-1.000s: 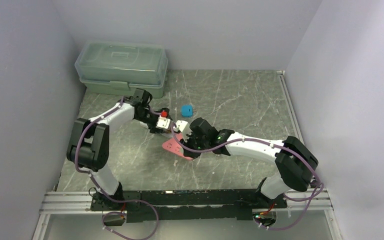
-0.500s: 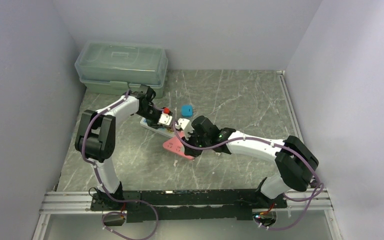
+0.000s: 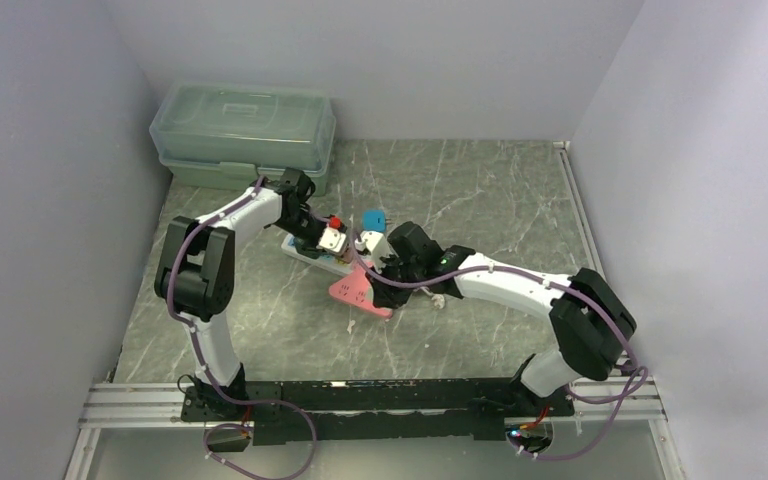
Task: Insert the plug
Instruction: Insert the plug into the socket.
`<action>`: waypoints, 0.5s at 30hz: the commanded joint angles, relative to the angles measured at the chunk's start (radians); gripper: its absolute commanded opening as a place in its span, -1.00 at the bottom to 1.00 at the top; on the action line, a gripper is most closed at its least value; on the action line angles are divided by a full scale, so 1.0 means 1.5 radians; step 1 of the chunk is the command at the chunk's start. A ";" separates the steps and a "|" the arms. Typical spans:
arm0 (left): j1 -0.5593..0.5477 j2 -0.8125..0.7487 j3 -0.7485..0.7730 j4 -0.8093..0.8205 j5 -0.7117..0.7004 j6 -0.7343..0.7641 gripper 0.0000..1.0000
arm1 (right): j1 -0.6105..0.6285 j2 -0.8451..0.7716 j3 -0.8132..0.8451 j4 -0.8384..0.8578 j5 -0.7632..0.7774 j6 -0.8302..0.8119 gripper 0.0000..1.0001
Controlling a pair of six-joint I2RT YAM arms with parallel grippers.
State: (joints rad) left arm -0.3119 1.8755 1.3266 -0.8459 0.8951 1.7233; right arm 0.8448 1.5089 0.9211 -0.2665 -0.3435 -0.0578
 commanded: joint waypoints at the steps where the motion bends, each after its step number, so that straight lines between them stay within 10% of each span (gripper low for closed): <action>1: -0.016 0.027 0.007 -0.066 0.000 0.057 -0.69 | -0.018 0.017 0.057 -0.028 -0.034 -0.033 -1.00; 15: -0.018 0.037 0.008 -0.094 -0.019 0.069 -0.73 | -0.029 0.034 0.067 -0.042 -0.057 -0.051 -1.00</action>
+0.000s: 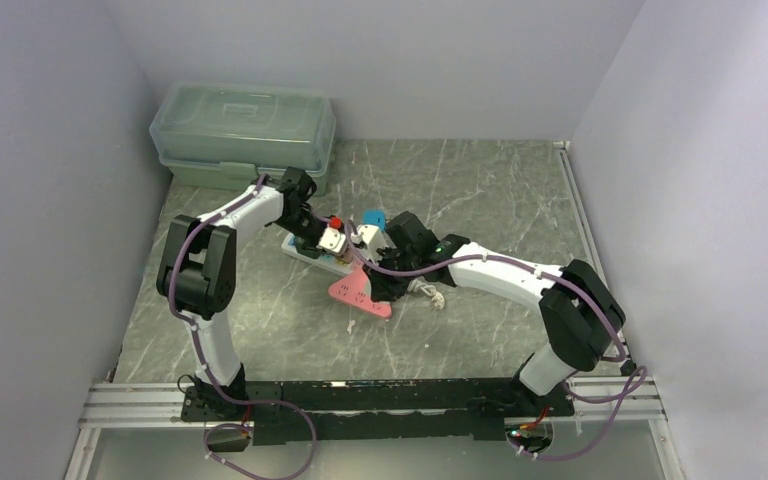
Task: Insert the plug
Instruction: Insert the plug into the socket.
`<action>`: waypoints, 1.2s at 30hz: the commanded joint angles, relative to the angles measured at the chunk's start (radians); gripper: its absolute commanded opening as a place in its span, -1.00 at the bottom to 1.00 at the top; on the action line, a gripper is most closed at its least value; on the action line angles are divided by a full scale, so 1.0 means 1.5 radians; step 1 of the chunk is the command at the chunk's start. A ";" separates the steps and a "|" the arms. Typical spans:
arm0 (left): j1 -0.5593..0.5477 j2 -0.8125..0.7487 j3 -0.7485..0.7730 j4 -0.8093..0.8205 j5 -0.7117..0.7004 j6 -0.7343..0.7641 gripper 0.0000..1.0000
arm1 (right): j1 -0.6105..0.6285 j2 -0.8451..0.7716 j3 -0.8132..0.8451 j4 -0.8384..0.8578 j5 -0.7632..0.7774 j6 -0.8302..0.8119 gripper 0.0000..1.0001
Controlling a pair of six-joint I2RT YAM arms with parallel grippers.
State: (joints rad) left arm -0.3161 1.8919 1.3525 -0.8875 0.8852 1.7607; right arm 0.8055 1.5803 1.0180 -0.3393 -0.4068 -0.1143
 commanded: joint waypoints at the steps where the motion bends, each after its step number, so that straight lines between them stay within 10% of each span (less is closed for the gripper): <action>1: -0.015 0.027 -0.012 -0.064 -0.014 0.045 -0.73 | -0.003 -0.017 -0.003 0.009 -0.013 -0.014 -1.00; 36: -0.015 0.023 -0.019 -0.060 -0.030 0.052 -0.78 | -0.030 -0.006 -0.009 0.023 -0.085 0.027 -1.00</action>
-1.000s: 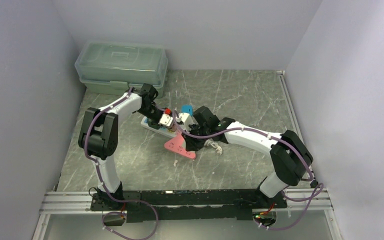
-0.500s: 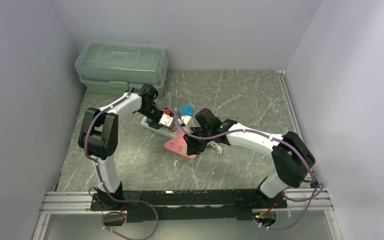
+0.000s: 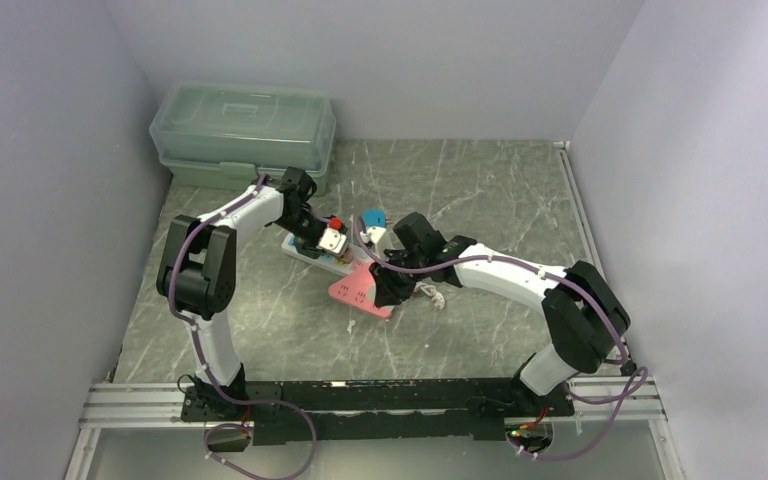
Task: Insert the plug
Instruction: Insert the plug into the socket.
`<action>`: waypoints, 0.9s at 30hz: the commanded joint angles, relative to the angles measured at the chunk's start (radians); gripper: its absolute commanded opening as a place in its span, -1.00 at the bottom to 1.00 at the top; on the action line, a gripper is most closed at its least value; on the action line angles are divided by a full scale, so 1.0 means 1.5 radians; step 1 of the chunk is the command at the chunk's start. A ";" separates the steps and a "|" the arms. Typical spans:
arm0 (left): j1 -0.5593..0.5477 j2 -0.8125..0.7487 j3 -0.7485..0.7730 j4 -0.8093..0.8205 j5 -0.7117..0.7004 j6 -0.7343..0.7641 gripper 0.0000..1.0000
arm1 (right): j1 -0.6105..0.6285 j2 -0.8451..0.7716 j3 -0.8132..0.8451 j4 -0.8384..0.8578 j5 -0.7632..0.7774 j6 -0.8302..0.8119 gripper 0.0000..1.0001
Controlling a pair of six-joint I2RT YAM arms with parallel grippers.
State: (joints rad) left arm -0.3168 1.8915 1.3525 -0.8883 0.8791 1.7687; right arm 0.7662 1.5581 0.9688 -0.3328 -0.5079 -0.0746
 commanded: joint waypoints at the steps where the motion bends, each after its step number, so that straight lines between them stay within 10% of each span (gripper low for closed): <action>1: -0.015 0.023 -0.019 -0.058 -0.025 0.046 -0.78 | -0.004 0.010 0.024 0.018 -0.020 0.001 -1.00; 27: -0.015 0.024 -0.025 -0.066 -0.035 0.055 -0.81 | -0.004 0.031 0.027 0.038 -0.006 0.005 -1.00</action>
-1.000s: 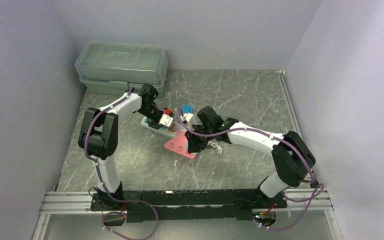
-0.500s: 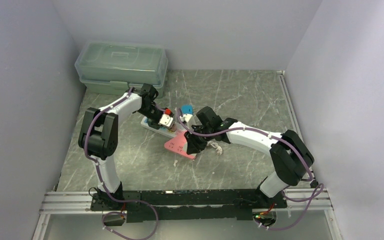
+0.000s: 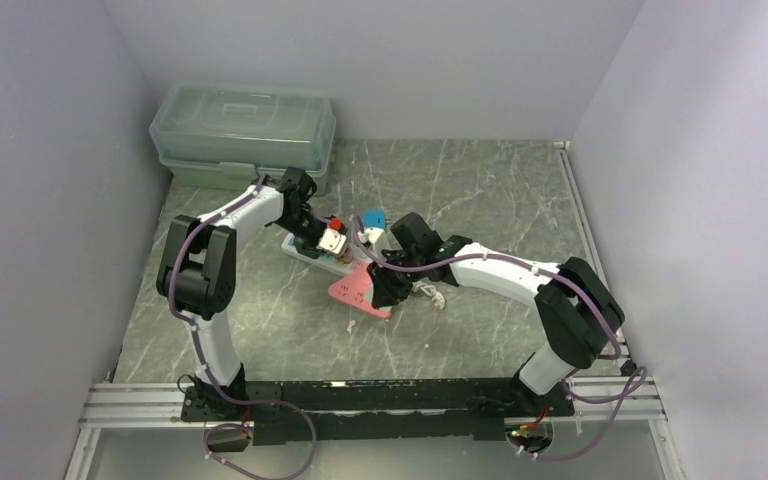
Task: Insert the plug
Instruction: Insert the plug into the socket.
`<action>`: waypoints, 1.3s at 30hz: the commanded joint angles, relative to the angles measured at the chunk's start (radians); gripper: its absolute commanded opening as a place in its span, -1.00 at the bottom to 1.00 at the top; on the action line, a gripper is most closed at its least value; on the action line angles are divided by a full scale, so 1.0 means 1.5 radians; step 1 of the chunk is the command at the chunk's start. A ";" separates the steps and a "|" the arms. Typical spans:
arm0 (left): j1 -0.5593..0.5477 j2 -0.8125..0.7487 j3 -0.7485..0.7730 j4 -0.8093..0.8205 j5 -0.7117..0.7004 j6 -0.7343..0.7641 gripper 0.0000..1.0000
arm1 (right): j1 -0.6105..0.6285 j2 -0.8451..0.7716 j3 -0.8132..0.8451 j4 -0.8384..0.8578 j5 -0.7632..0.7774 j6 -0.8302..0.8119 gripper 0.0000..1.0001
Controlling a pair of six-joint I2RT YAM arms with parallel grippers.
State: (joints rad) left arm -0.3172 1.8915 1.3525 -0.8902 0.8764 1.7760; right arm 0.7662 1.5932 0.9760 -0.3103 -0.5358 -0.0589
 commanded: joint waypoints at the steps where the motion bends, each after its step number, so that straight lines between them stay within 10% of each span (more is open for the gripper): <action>1: -0.015 0.024 -0.024 -0.066 -0.034 0.051 -0.81 | -0.004 0.007 0.020 0.022 0.017 -0.007 -1.00; 39: -0.022 0.058 -0.004 -0.149 -0.043 0.121 -0.88 | -0.018 0.006 -0.018 0.064 0.159 -0.051 -1.00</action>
State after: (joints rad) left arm -0.3183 1.9034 1.3674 -0.9318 0.8661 1.8683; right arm 0.7628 1.5929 0.9710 -0.3054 -0.5129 -0.0612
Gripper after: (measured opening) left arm 0.355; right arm 0.230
